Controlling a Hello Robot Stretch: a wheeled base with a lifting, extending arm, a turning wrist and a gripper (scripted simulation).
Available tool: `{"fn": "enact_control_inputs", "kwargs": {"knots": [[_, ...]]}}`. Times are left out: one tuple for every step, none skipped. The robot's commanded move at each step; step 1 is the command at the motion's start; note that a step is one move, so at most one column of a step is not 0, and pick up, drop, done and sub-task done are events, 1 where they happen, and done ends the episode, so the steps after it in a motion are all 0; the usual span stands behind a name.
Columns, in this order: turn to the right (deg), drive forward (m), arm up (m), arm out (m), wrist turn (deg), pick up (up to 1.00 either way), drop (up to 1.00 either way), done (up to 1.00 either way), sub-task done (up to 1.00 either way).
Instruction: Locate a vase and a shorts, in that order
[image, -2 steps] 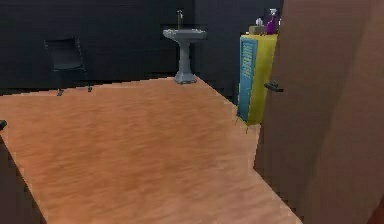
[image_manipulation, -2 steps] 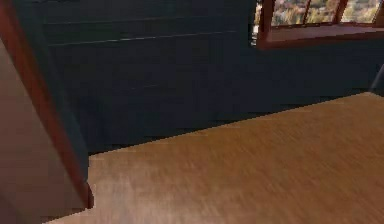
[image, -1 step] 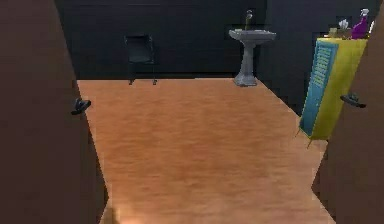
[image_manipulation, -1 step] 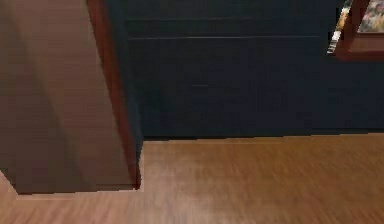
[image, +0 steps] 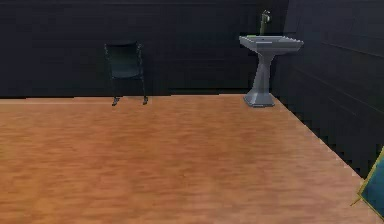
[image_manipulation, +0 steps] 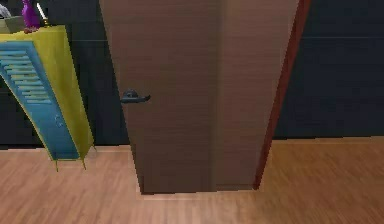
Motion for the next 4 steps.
{"fn": "enact_control_inputs", "kwargs": {"knots": [[-6.0, 0.0, 0.0, 0.0, 0.0, 0.0, 0.0, 0.0, 0.0], [0.0, 0.5, 0.0, 0.0, 0.0, 0.0, 0.0, 0.0, 0.0], [-39.0, 0.0, 0.0, 0.0, 0.0, 0.0, 0.0, 0.0, 0.0], [0.0, 0.5, 0.0, 0.0, 0.0, 0.0, 0.0, 0.0, 0.0]]}}
